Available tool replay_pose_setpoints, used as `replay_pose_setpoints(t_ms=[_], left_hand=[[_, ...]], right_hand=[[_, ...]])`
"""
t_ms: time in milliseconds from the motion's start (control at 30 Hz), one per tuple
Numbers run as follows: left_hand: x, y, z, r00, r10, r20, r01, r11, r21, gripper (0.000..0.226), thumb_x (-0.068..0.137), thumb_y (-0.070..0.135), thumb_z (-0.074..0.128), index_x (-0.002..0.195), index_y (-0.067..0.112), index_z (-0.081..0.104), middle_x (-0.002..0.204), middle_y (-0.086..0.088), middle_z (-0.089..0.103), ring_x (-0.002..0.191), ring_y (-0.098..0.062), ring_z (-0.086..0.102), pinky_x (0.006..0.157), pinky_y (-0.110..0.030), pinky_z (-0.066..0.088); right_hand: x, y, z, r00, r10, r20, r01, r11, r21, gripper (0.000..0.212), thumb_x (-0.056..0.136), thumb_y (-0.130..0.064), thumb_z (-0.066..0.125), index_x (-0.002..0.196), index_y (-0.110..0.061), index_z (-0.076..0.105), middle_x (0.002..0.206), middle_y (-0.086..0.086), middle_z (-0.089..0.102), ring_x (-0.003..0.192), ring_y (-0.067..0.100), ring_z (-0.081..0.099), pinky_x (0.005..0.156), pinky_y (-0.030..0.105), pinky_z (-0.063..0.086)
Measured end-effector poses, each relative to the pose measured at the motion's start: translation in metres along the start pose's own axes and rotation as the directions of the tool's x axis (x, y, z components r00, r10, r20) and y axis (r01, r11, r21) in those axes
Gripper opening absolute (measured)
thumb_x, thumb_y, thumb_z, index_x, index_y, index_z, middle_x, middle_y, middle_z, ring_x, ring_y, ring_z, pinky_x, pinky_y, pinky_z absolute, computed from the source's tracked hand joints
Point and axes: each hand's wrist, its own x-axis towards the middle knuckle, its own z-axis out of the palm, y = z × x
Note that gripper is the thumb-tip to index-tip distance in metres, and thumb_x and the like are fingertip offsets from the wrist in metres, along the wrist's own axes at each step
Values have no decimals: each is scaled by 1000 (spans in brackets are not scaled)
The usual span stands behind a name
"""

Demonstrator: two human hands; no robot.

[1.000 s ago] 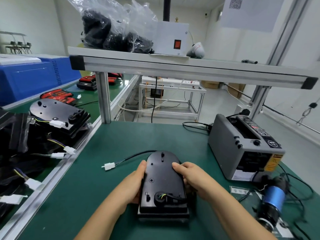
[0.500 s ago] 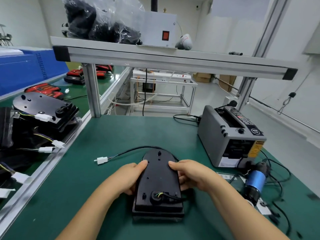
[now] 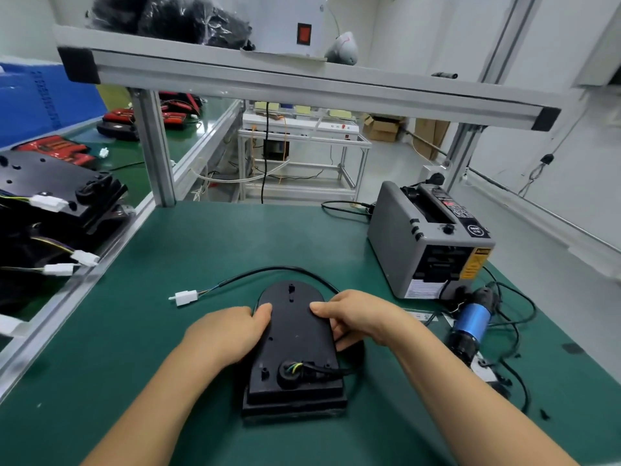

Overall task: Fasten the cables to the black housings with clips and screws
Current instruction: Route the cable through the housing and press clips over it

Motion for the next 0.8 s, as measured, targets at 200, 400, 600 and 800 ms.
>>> replay_pose_setpoints(t_ms=[200,400,600,800], left_hand=[[-10,-3,4,995,-71,-77,68,997,-44,58,88,70,14,81,26,53,90,4,58,89,-21,55,82,-33,47],[-52,-5,10,857,110,-503,-318,881,-350,27,91,41,50,118,40,57,118,19,50,106,-7,53,88,-30,40],[-72,1,30,919,125,-373,-347,703,-621,31,90,21,60,112,43,63,126,45,40,116,26,34,98,-16,27],[-78,2,38,903,113,-414,-374,680,-630,36,79,46,50,113,49,59,128,49,38,119,27,30,102,-20,28]], right_hand=[[0,7,7,990,-72,-119,68,997,-39,33,88,-39,63,89,-6,58,59,1,54,48,11,56,55,29,58],[-3,12,14,963,-125,-238,81,979,-189,49,85,-50,58,100,-4,63,67,5,61,68,29,67,76,46,57],[-5,19,22,911,-231,-340,69,901,-428,52,89,-59,46,106,-13,62,102,6,68,93,27,61,85,38,50],[-8,22,30,829,-375,-414,95,825,-556,47,93,-55,42,117,-17,56,110,4,63,103,28,57,81,36,44]])
